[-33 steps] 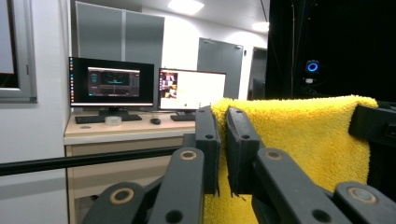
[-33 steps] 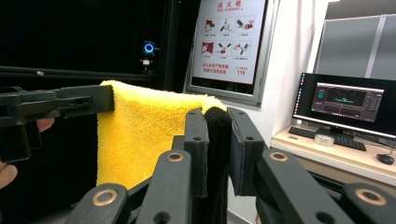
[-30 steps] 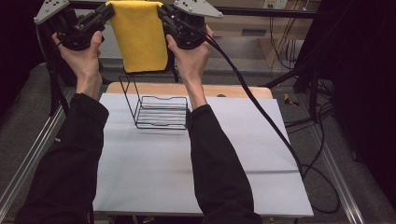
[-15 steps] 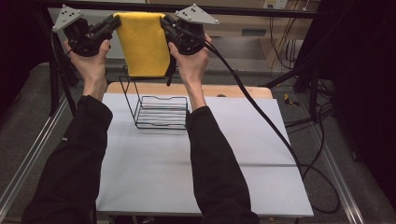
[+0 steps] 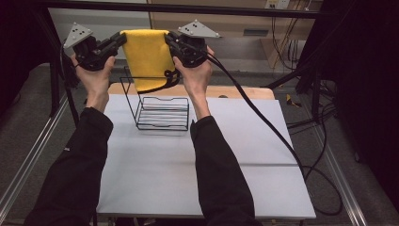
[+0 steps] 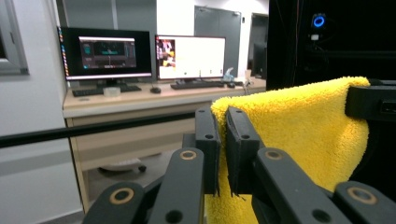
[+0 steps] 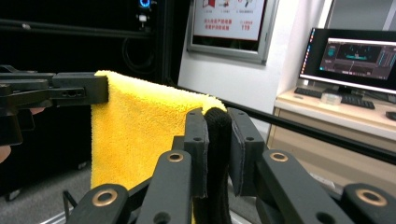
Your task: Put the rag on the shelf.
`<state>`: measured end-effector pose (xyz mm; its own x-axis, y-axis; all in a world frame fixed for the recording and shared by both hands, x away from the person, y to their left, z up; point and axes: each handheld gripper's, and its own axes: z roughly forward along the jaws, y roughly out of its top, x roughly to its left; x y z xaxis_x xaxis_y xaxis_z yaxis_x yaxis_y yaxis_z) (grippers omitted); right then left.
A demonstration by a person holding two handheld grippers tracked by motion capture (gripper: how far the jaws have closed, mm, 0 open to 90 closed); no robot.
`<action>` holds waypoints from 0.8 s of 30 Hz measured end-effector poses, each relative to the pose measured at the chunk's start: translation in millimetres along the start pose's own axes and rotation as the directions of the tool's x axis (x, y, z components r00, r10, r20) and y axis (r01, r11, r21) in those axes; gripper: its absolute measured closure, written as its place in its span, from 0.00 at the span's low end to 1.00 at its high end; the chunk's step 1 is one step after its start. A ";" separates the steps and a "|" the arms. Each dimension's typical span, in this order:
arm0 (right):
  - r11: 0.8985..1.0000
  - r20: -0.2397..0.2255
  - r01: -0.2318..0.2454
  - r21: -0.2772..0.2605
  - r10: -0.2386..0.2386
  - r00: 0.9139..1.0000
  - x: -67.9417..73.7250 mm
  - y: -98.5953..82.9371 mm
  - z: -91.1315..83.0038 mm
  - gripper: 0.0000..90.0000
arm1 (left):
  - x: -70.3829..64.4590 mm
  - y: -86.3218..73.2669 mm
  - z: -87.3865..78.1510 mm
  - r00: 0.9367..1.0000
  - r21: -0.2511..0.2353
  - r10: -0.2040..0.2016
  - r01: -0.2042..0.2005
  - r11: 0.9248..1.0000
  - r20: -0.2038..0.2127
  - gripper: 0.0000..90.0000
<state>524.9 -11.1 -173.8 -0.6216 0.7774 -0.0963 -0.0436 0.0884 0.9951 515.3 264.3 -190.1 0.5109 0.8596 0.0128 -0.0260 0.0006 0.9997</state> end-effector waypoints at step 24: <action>0.999 -0.028 -0.004 0.034 0.005 1.000 2.9 -23.4 -6.8 0.88 | -2.4 -15.3 -12.9 0.999 0.010 0.016 -0.016 1.000 0.040 0.94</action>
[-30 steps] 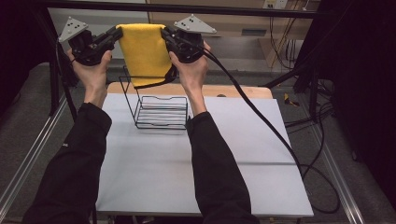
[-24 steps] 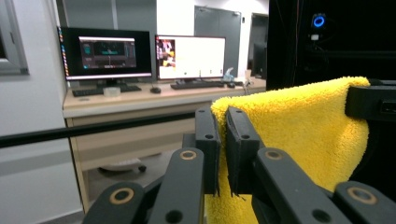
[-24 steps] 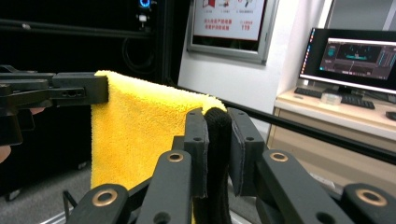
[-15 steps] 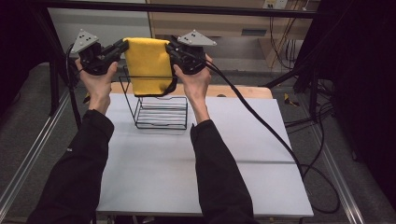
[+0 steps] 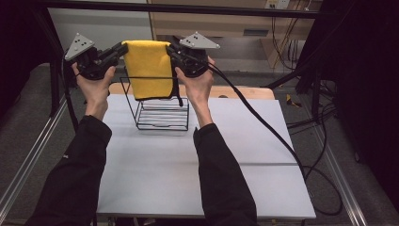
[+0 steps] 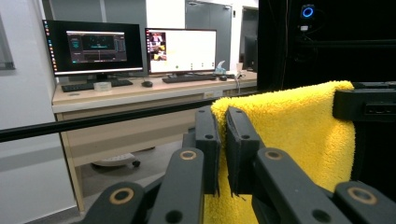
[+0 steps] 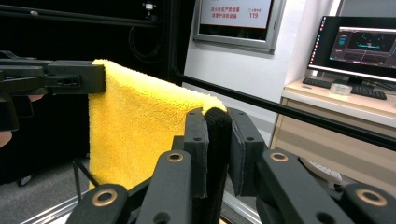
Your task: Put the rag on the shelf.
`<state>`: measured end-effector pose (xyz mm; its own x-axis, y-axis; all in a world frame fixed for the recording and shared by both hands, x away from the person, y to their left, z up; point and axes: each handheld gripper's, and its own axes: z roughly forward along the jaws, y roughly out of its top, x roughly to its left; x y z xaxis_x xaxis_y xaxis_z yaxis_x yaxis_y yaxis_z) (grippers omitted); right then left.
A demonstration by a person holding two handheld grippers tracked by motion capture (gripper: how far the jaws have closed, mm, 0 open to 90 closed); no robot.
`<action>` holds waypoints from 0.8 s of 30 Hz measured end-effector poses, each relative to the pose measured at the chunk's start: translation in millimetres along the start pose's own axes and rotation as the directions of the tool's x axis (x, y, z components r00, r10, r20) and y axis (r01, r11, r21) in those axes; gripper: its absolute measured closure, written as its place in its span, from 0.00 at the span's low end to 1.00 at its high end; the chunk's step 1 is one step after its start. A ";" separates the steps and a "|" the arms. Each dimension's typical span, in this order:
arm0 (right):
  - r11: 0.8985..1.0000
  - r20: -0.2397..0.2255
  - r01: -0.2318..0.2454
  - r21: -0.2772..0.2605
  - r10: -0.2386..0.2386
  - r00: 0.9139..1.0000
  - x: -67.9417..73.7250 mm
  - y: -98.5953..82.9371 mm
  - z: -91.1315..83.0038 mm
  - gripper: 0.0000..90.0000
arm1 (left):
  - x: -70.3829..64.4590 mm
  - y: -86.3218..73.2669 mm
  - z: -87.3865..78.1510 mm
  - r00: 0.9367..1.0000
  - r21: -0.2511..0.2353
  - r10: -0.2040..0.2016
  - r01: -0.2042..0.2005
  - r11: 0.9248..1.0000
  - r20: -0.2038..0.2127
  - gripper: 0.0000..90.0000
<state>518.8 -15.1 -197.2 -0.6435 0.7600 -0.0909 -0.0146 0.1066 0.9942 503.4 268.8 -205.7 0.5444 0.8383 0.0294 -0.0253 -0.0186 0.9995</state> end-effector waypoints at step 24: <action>0.998 -0.026 0.068 -0.016 -0.068 0.997 14.8 1.1 -25.8 0.88 | -10.4 4.3 -24.9 0.997 0.000 0.048 -0.048 0.999 0.062 0.94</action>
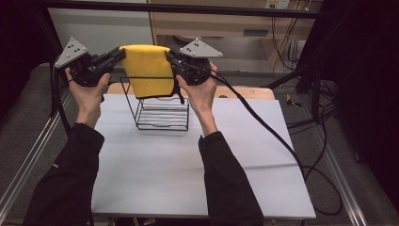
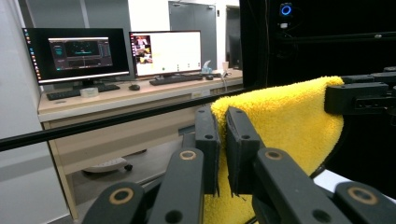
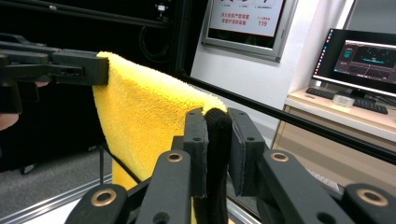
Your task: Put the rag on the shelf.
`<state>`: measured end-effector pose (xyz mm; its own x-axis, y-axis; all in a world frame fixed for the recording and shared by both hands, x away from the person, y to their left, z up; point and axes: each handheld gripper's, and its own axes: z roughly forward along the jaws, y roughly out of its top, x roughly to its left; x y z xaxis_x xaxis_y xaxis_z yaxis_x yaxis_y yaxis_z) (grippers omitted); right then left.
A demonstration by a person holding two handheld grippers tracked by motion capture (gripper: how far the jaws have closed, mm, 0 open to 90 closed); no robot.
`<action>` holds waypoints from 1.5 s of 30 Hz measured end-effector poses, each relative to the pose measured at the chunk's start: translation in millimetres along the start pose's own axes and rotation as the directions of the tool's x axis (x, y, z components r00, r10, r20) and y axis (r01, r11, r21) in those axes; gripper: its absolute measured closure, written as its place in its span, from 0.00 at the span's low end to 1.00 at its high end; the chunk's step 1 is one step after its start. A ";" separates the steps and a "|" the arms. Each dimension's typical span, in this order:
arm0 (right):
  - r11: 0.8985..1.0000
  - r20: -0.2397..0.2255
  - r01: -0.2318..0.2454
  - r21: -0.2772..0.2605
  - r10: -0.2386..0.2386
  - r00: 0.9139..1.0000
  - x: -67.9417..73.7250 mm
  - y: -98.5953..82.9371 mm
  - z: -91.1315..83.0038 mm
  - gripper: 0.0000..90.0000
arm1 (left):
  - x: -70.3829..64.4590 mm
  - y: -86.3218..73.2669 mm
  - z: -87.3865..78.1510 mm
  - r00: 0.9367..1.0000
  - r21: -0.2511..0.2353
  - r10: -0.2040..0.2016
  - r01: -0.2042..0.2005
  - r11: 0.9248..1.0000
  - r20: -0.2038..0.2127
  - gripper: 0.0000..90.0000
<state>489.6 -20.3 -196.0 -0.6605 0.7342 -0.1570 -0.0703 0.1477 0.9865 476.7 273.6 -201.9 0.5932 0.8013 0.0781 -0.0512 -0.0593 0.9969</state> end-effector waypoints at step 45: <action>0.992 -0.088 0.057 0.114 -0.047 0.995 29.6 -36.7 -28.2 0.88 | -31.4 -41.8 -35.7 0.998 0.112 0.055 -0.058 0.992 0.023 0.92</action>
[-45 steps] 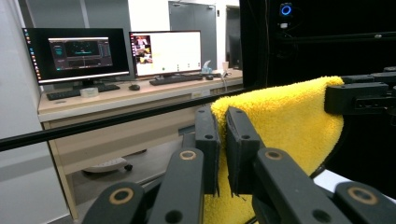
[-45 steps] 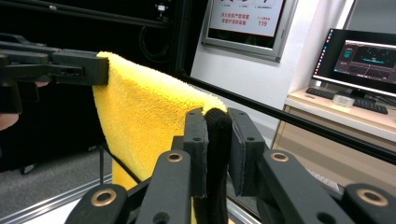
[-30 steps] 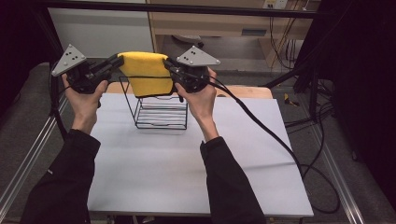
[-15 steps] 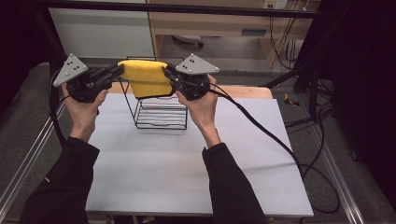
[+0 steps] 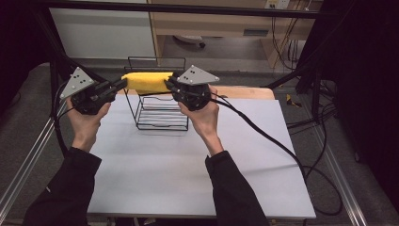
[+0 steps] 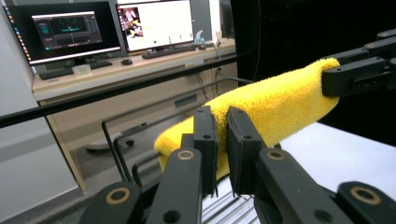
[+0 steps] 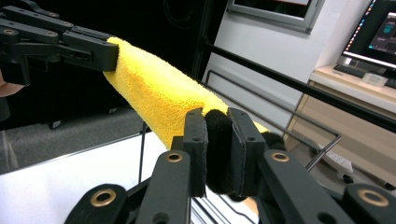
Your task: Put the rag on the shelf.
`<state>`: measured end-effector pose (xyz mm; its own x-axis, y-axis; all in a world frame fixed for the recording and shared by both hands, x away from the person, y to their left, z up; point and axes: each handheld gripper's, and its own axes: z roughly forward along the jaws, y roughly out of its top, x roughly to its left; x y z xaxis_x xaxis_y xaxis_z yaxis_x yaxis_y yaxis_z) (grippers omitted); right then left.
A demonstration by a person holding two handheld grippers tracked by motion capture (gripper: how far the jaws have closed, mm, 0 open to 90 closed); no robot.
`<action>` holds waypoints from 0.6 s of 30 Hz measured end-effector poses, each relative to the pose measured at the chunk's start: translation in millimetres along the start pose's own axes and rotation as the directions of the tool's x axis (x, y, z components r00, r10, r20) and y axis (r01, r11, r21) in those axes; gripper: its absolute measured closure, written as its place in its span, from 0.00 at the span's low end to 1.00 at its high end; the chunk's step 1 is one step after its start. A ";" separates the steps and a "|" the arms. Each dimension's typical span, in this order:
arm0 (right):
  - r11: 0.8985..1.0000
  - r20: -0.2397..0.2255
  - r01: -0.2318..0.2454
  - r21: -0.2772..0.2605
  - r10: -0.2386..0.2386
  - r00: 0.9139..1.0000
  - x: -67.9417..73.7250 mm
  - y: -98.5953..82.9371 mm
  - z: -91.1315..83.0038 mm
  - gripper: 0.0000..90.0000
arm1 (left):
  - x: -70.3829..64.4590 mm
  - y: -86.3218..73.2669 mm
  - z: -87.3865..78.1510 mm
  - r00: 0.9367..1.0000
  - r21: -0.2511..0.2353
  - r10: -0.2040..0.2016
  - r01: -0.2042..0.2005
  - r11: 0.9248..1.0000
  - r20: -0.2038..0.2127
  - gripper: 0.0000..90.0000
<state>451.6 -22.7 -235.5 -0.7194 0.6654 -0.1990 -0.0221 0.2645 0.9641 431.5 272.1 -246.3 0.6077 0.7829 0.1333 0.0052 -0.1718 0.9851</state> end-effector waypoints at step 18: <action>0.992 -0.072 -0.025 0.121 0.034 0.997 1.3 -19.3 5.8 0.78 | -0.1 -27.0 2.2 0.998 0.184 -0.063 0.058 0.981 0.021 0.85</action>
<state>455.0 -22.9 -255.5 -0.7677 0.6221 -0.1535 0.0800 0.3308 0.9403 433.1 275.4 -273.2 0.6226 0.7795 0.0688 0.1867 -0.2334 0.9543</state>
